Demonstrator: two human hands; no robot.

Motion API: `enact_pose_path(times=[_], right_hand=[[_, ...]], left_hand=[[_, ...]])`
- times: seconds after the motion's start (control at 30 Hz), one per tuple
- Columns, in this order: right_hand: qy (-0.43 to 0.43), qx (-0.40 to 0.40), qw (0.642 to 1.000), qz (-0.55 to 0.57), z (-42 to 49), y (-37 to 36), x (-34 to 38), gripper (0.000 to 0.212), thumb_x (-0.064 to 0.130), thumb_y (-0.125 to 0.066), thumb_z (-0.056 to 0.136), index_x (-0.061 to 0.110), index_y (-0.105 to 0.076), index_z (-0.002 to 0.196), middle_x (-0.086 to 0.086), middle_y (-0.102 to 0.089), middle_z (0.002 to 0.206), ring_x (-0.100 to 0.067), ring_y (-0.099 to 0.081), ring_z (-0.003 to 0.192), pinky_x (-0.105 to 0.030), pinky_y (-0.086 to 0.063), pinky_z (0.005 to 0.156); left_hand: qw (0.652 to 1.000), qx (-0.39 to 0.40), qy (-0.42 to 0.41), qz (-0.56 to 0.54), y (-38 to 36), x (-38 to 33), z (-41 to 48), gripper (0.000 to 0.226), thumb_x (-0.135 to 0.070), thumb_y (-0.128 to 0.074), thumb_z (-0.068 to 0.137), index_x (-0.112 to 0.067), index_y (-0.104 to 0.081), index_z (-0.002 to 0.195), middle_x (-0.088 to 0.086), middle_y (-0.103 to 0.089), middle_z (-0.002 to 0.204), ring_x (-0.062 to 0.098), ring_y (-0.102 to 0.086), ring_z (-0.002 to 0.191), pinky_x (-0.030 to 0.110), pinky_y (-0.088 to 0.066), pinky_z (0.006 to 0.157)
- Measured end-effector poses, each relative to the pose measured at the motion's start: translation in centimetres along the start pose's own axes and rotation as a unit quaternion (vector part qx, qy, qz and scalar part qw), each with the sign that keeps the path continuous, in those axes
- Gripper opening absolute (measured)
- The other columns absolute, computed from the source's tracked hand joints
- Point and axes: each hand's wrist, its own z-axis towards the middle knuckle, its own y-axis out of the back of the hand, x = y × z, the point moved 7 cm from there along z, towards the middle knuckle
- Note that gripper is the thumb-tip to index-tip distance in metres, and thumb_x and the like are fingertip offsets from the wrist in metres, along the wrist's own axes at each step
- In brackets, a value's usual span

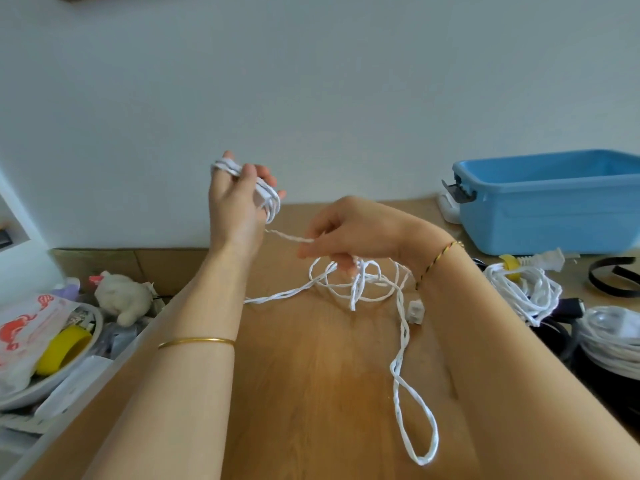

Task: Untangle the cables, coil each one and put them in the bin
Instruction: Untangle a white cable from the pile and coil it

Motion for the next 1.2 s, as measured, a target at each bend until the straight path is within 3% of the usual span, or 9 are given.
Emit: enact_pose_path(times=[0.1,0.2,0.27,0.37,0.53,0.67,0.83,0.97,1.2], right_hand=[[0.008,-0.103,0.994,0.038,0.2,2.3,-0.4,0.017,0.011,-0.067,0.083,-0.006,-0.064,0.084,-0.008,-0.048,0.061,-0.019,-0.049,0.053,-0.021,-0.049,0.05],[0.023,-0.202,0.979,-0.005,0.3,3.9,-0.9,0.006,0.009,-0.067,0.081,0.003,-0.069,0.083,-0.002,-0.053,0.062,-0.016,-0.051,0.056,-0.036,-0.054,0.063],[0.019,-0.264,0.964,-0.037,0.1,4.6,-1.5,0.009,0.008,-0.068,0.077,0.017,-0.07,0.079,0.01,-0.048,0.057,-0.008,-0.046,0.056,-0.033,-0.047,0.063],[-0.003,-0.33,0.941,-0.07,-0.3,5.3,-2.2,0.015,0.013,-0.067,0.075,0.028,-0.065,0.072,0.012,-0.047,0.062,-0.012,-0.05,0.066,-0.031,-0.047,0.066],[-0.034,-0.361,0.929,-0.078,-0.5,5.6,-2.9,0.01,0.03,-0.072,0.074,0.026,-0.063,0.074,0.009,-0.062,0.078,-0.014,-0.06,0.081,-0.031,-0.05,0.07],[-0.072,-0.328,0.938,-0.089,-0.1,4.8,-4.2,0.017,0.038,-0.074,0.074,0.027,-0.063,0.077,0.008,-0.061,0.081,-0.014,-0.059,0.08,-0.031,-0.05,0.07],[-0.053,-0.241,0.966,0.073,0.3,3.7,-5.3,0.015,0.019,-0.069,0.082,0.004,-0.073,0.085,-0.007,-0.064,0.069,-0.014,-0.052,0.06,-0.024,-0.045,0.059],[-0.066,-0.163,0.971,0.164,0.2,2.6,-5.4,0.015,0.021,-0.063,0.088,0.011,-0.075,0.089,-0.003,-0.073,0.086,-0.01,-0.059,0.076,-0.016,-0.049,0.07],[-0.24,-0.164,0.945,-0.149,0.5,2.3,-9.3,0.023,0.017,-0.055,0.089,0.011,-0.053,0.067,-0.006,-0.054,0.073,-0.027,-0.052,0.071,-0.032,-0.042,0.07]], left_hand=[[0.971,0.069,-0.065,0.218,-2.1,-0.5,-1.0,0.044,-0.003,-0.039,0.1,-0.009,-0.031,0.143,-0.005,-0.052,0.081,-0.005,-0.054,0.055,0.026,-0.055,0.07],[0.914,0.169,-0.066,0.364,-4.5,-0.2,-2.5,0.012,0.0,-0.041,0.098,0.006,-0.05,0.104,-0.014,-0.049,0.092,0.001,-0.057,0.057,0.028,-0.056,0.058],[0.894,0.221,-0.037,0.388,-5.3,0.0,-3.3,0.008,-0.004,-0.041,0.099,-0.009,-0.045,0.104,0.005,-0.055,0.093,0.017,-0.055,0.059,0.039,-0.057,0.059],[0.894,0.258,0.044,0.364,-5.0,0.4,-3.8,0.023,-0.022,-0.043,0.101,-0.022,-0.046,0.123,0.01,-0.053,0.075,0.015,-0.05,0.055,0.029,-0.046,0.049],[0.814,0.329,0.046,0.477,-5.3,0.8,-4.4,0.016,-0.03,-0.061,0.092,-0.015,-0.057,0.096,0.003,-0.048,0.061,0.008,-0.039,0.04,0.02,-0.033,0.038],[0.848,0.268,0.082,0.449,-4.2,1.0,-3.5,0.027,-0.026,-0.054,0.094,-0.001,-0.063,0.1,-0.003,-0.042,0.049,0.008,-0.029,0.035,0.016,-0.024,0.036],[0.914,0.09,-0.012,0.394,-1.7,-0.8,-0.8,0.024,-0.026,-0.052,0.092,-0.005,-0.064,0.091,-0.002,-0.048,0.051,0.015,-0.035,0.039,0.021,-0.03,0.042],[0.924,-0.041,-0.079,0.371,0.2,-2.5,0.3,0.035,-0.036,-0.048,0.085,-0.003,-0.06,0.087,0.004,-0.053,0.06,0.026,-0.043,0.054,0.038,-0.039,0.057],[0.949,-0.099,-0.08,0.29,1.4,-3.5,0.5,0.02,-0.03,-0.048,0.091,-0.016,-0.055,0.078,-0.002,-0.048,0.054,0.012,-0.037,0.039,0.025,-0.031,0.048]])
